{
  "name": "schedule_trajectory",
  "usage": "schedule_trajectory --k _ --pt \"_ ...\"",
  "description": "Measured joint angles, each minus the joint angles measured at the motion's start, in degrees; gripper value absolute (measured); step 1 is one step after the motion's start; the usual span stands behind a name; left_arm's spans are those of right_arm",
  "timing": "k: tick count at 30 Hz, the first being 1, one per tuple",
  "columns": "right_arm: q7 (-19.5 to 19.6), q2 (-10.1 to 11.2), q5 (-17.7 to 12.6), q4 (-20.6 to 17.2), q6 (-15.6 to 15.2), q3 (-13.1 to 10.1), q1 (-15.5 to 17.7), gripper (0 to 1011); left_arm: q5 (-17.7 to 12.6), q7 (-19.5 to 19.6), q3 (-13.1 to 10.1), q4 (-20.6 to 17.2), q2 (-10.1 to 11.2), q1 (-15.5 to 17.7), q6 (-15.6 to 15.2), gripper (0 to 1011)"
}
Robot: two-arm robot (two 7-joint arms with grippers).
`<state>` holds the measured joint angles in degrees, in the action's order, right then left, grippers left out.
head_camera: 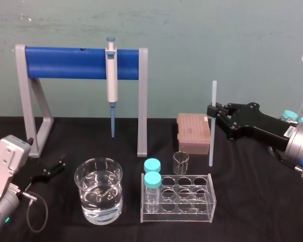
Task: Pick up the stirring rod with one hand, then place it down.
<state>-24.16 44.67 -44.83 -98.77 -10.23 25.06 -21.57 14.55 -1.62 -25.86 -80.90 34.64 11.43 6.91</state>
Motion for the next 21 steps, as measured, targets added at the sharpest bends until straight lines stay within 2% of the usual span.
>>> schedule_trajectory --k 21 --pt "0.0 0.0 0.0 0.0 0.0 0.0 0.0 69 0.0 0.0 0.0 0.0 0.0 0.0 0.0 1005"
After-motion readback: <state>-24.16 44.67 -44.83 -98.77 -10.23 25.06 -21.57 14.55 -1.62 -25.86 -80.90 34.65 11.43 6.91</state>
